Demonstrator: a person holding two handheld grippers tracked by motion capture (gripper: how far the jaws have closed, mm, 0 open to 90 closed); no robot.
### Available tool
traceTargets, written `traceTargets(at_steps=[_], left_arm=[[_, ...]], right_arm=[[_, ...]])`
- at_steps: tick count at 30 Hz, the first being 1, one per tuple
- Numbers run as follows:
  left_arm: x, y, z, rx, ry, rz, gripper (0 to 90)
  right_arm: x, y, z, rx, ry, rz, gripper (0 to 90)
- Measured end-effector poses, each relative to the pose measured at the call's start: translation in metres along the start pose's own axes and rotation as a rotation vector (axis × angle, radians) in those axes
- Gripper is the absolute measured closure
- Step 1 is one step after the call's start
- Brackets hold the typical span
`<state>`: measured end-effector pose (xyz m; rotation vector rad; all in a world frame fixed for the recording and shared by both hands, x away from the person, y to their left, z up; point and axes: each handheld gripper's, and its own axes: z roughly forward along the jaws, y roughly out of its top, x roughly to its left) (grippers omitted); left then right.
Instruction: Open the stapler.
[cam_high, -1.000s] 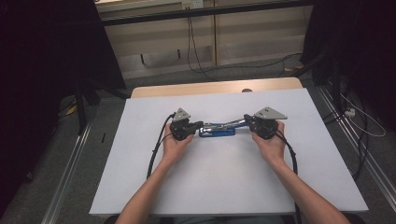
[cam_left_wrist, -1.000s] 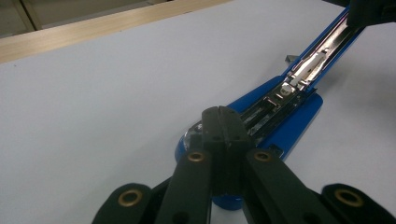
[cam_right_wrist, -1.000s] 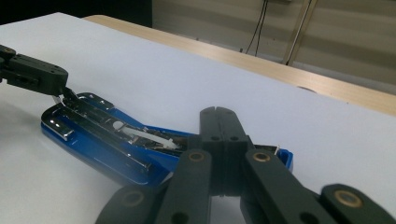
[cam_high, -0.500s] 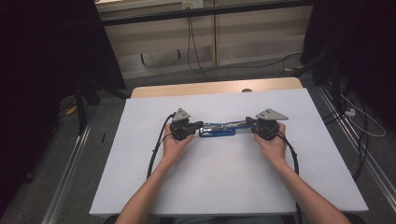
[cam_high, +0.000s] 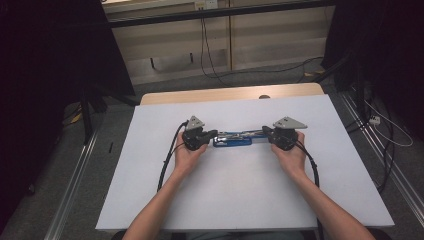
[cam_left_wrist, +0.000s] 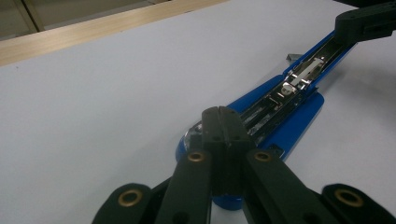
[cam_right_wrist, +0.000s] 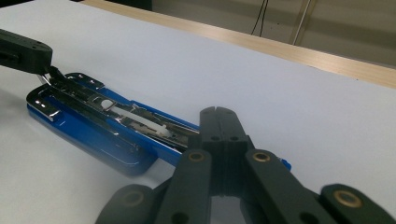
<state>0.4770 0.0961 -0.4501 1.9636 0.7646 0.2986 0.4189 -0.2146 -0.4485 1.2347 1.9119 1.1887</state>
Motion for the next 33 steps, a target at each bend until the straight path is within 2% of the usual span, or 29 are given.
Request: traceTargets(at_steps=[1,2,4,6,8,10,12,17,18,21,25,27,30,33], left_arm=[[0.000,0.000,0.000,0.000,-0.005,-0.016,90.0],[0.000,0.000,0.000,-0.005,-0.004,-0.012,90.0],[-0.003,0.002,-0.001,-0.007,0.011,0.022,90.0],[-0.004,0.004,-0.003,-0.025,0.009,0.020,90.0],[-0.004,0.005,-0.003,-0.019,0.015,0.039,90.0],[-0.003,0.004,-0.003,-0.024,0.004,0.018,90.0],[-0.004,0.005,-0.003,-0.021,0.010,0.033,90.0],[-0.004,0.006,-0.005,-0.020,0.008,0.021,88.1],[-0.004,0.007,-0.005,-0.020,0.000,0.003,86.8],[-0.007,0.010,-0.007,-0.024,0.011,0.028,83.8],[-0.008,0.013,-0.011,-0.057,0.004,0.035,83.2],[-0.007,0.013,-0.012,-0.058,0.003,0.032,83.3],[-0.007,0.013,-0.013,-0.055,0.012,0.024,76.7],[-0.008,0.015,-0.016,-0.072,0.003,0.019,69.7]], right_arm=[[0.000,0.000,0.000,-0.003,0.002,0.001,90.0],[-0.001,0.000,0.000,-0.003,0.002,0.000,90.0],[-0.001,0.000,0.000,0.000,0.007,0.007,90.0],[-0.002,-0.001,0.000,0.003,0.013,0.014,90.0],[-0.002,-0.001,0.000,0.001,0.015,0.020,90.0],[-0.003,0.000,-0.001,-0.004,0.013,0.016,90.0],[-0.003,0.001,-0.001,-0.010,0.019,0.020,90.0],[-0.005,0.002,-0.002,-0.022,0.030,0.020,87.7],[-0.005,0.002,-0.002,-0.033,0.045,0.020,87.3],[-0.003,0.003,-0.002,-0.040,0.064,0.010,86.2],[-0.003,0.003,-0.003,-0.044,0.081,0.015,83.6],[-0.003,0.003,-0.003,-0.047,0.086,0.015,83.0],[-0.004,0.003,-0.003,-0.057,0.093,0.025,80.1],[-0.004,0.004,-0.004,-0.063,0.096,0.035,75.1]])
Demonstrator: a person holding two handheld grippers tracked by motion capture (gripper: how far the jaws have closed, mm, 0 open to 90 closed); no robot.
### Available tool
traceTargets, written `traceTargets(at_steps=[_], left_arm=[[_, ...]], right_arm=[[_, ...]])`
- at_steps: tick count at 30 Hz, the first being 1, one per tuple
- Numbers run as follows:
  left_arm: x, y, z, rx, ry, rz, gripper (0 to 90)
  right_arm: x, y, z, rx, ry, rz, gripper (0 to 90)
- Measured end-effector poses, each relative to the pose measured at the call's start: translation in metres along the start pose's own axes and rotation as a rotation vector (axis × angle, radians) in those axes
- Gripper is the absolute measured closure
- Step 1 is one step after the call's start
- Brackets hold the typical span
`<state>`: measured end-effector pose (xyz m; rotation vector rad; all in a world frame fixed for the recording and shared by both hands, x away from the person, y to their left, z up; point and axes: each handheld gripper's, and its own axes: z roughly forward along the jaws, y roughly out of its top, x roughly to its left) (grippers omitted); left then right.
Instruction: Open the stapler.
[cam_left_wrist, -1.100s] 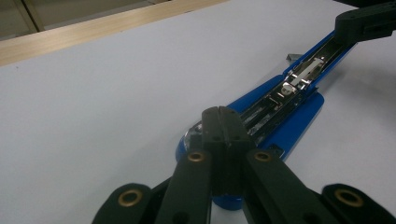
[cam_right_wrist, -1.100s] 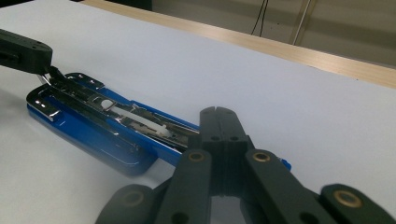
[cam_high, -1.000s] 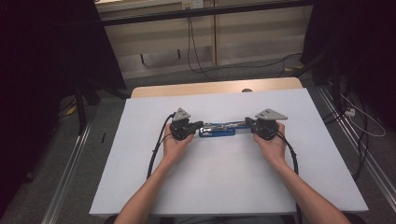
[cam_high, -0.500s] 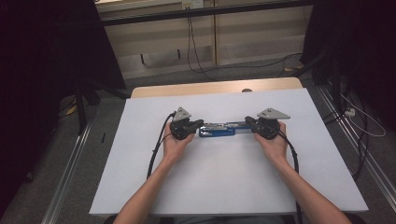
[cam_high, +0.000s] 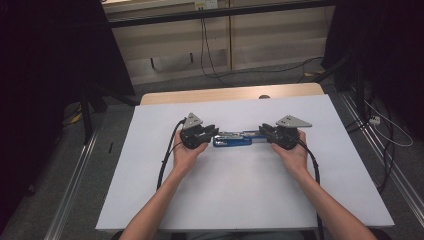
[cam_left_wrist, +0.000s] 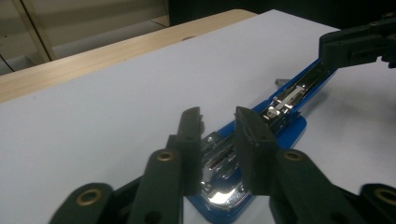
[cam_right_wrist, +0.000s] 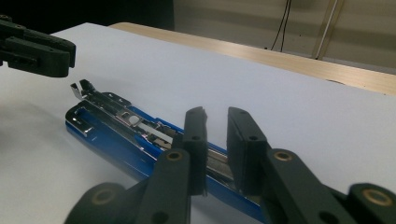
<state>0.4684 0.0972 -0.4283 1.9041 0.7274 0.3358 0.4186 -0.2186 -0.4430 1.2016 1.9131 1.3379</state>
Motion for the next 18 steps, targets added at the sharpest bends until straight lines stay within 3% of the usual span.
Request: traceTargets(at_steps=[3,6,13,18], left_arm=[[-0.0010,0.0020,-0.0030,-0.005,0.000,-0.003,62.7],[-0.0020,-0.0005,-0.0042,0.003,0.022,0.014,54.8],[0.0008,-0.0042,-0.0033,0.020,0.066,-0.007,34.4],[0.0021,-0.0042,-0.0031,0.030,0.090,-0.014,25.9]], right_arm=[[-0.0002,0.0012,-0.0004,-0.002,-0.001,0.001,68.9],[-0.0016,0.0022,0.0006,0.019,-0.001,0.019,57.2],[-0.0035,0.0043,-0.0008,0.017,-0.026,0.029,36.9],[-0.0039,0.0040,-0.0002,0.024,-0.034,0.035,24.9]])
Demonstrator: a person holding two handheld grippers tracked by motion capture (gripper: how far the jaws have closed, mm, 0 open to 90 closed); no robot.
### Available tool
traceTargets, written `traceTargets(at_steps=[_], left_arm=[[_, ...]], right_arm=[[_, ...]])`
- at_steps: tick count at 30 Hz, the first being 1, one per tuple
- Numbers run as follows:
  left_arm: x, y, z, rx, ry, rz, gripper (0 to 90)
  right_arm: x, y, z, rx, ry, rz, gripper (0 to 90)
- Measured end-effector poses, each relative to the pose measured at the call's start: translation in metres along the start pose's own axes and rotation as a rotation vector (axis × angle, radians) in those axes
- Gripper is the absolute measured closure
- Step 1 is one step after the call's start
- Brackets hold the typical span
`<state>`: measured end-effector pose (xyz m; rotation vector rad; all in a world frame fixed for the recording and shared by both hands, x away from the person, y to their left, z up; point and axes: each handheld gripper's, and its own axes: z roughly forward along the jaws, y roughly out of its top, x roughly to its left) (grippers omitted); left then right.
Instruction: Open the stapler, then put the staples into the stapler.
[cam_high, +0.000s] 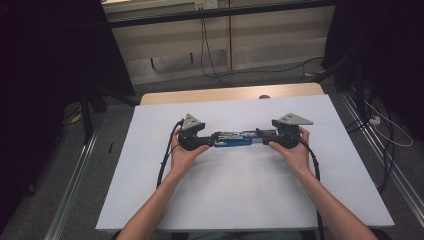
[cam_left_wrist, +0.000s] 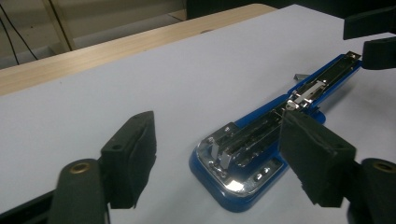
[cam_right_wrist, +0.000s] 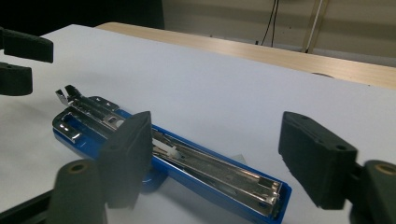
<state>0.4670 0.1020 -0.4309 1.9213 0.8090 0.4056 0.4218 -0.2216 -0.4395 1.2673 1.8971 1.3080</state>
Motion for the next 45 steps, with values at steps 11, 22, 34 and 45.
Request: traceTargets(at_steps=[11,22,34,45], left_arm=[[0.009,0.000,-0.006,0.010,0.030,-0.054,5.5],[0.005,0.000,-0.015,0.032,0.045,-0.018,4.3],[0.008,-0.015,-0.047,-0.020,0.056,-0.028,4.6],[0.000,-0.032,-0.075,-0.020,0.079,-0.037,4.7]], right_arm=[[-0.007,0.008,-0.007,-0.003,-0.020,0.026,16.3],[-0.012,0.010,-0.004,0.049,-0.002,0.031,15.0],[-0.012,0.017,0.008,0.099,0.040,0.020,15.7],[-0.018,0.030,0.013,0.180,0.014,-0.024,17.3]])
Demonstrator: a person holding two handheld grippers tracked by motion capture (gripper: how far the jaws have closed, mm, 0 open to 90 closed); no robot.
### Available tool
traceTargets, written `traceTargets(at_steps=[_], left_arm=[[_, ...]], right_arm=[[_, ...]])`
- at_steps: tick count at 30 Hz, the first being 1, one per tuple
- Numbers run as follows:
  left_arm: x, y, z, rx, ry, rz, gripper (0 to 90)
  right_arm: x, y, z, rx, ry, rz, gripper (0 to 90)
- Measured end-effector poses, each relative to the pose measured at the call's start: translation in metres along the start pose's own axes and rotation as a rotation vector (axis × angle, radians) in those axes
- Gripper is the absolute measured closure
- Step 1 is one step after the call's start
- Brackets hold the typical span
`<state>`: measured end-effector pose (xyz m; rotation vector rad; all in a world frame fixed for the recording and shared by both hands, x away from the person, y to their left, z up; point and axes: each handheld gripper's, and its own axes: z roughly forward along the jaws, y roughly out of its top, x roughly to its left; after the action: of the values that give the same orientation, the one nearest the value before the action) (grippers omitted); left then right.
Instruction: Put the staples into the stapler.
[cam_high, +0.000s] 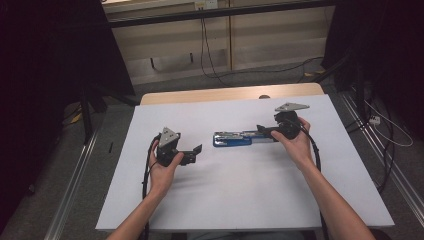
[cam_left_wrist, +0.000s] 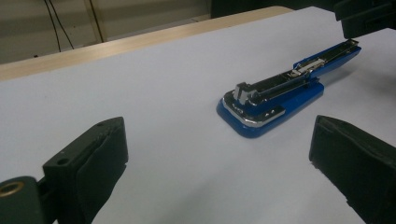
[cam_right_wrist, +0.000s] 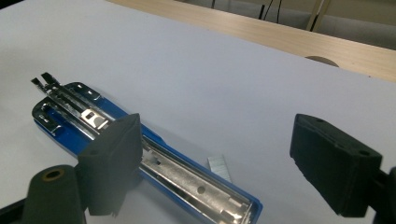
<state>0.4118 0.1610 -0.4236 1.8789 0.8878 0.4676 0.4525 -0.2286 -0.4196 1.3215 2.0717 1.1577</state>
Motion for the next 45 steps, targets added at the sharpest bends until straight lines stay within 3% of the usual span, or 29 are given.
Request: traceTargets(at_steps=[4,11,20,22,26,29,31,34,36,40,45], left_arm=[[-0.006,-0.005,-0.008,-0.002,-0.007,0.019,5.0],[-0.012,-0.014,-0.029,0.003,-0.013,0.044,5.2],[-0.019,-0.024,-0.057,-0.029,0.001,0.032,5.2],[-0.021,-0.027,-0.064,-0.049,0.001,0.031,5.3],[-0.023,-0.035,-0.079,-0.049,0.003,0.033,5.3],[-0.023,-0.039,-0.086,-0.050,0.004,0.032,5.4],[-0.022,-0.038,-0.088,-0.061,0.013,0.036,5.6],[-0.020,-0.037,-0.084,-0.060,0.020,0.042,5.9],[-0.020,-0.036,-0.081,-0.054,0.018,0.035,6.0],[-0.022,-0.036,-0.081,-0.051,0.008,0.039,6.0],[-0.022,-0.037,-0.080,-0.048,0.006,0.041,6.0]], right_arm=[[-0.002,0.005,0.003,0.020,-0.010,-0.016,18.2],[-0.005,0.011,0.010,0.066,0.011,0.004,20.9],[-0.013,0.017,0.016,0.111,0.036,0.022,24.0],[-0.013,0.019,0.017,0.121,0.031,0.010,25.5],[-0.016,0.020,0.022,0.183,0.017,-0.001,24.6],[-0.019,0.022,0.025,0.200,0.008,-0.018,23.0],[-0.021,0.023,0.027,0.202,0.025,-0.032,17.2],[-0.022,0.024,0.031,0.233,0.022,-0.046,20.0],[-0.023,0.026,0.033,0.259,0.030,-0.038,24.8],[-0.023,0.030,0.037,0.279,0.041,-0.068,33.6],[-0.026,0.030,0.044,0.361,0.066,-0.076,39.4]])
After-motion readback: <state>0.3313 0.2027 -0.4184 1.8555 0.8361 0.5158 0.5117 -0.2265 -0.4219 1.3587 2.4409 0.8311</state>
